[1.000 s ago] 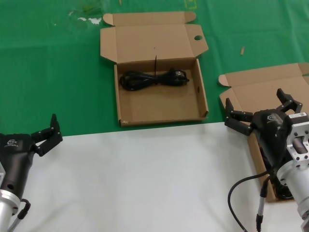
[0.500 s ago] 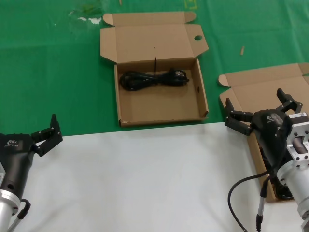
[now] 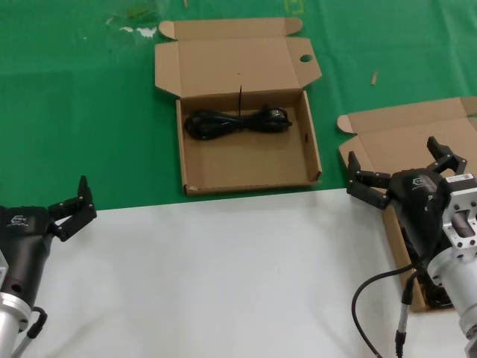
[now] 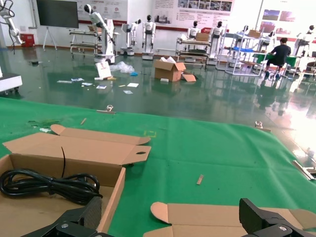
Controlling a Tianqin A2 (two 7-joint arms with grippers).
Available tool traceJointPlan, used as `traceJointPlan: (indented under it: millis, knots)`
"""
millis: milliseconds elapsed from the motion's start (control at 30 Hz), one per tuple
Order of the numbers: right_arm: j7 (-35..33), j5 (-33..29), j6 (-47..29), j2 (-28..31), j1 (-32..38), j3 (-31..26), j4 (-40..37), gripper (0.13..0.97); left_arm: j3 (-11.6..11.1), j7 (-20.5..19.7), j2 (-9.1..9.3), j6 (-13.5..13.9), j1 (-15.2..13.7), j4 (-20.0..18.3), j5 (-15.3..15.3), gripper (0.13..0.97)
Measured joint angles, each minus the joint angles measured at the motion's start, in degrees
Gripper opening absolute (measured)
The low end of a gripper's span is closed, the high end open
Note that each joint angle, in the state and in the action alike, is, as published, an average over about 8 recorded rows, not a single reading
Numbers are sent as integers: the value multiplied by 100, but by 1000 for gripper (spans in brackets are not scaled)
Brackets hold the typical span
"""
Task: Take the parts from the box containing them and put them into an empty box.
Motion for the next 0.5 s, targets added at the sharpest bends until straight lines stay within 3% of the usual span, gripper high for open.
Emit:
traceJointPlan:
  millis: [500]
  knots:
    - [0, 0, 0, 0, 0, 0, 0, 966, 0, 0, 0, 0, 0, 0, 0, 966]
